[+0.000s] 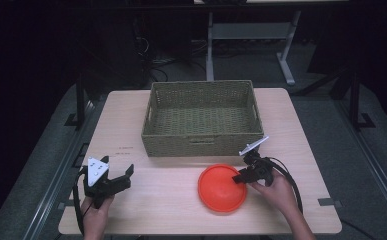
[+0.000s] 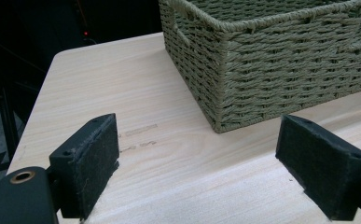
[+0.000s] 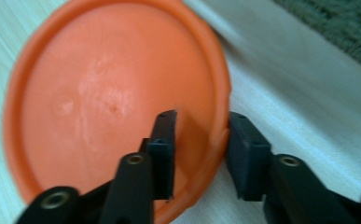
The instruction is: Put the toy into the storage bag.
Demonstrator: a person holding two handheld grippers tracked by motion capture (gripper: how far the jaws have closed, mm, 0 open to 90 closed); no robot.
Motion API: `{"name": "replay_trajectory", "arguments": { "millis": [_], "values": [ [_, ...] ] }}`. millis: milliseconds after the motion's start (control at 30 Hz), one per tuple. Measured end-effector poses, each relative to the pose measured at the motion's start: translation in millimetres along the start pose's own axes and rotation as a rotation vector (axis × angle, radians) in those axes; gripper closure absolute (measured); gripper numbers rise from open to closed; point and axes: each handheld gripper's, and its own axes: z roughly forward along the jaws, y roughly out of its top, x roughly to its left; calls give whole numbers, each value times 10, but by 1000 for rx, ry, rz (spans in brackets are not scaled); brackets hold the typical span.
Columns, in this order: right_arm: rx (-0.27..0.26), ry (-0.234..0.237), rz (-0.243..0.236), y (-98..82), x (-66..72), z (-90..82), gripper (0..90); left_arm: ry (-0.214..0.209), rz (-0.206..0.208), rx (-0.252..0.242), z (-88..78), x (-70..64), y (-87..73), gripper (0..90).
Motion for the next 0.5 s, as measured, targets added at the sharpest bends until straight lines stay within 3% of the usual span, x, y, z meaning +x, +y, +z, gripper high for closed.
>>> {"name": "replay_trajectory", "arguments": {
  "millis": [300,500],
  "values": [
    [-54,32,18,-42,1,-139,752,1,5,3,2,-8,0,128],
    [-103,68,-2,-60,19,-261,797,-2,5,2,14,-20,1,128]
  ]
}}
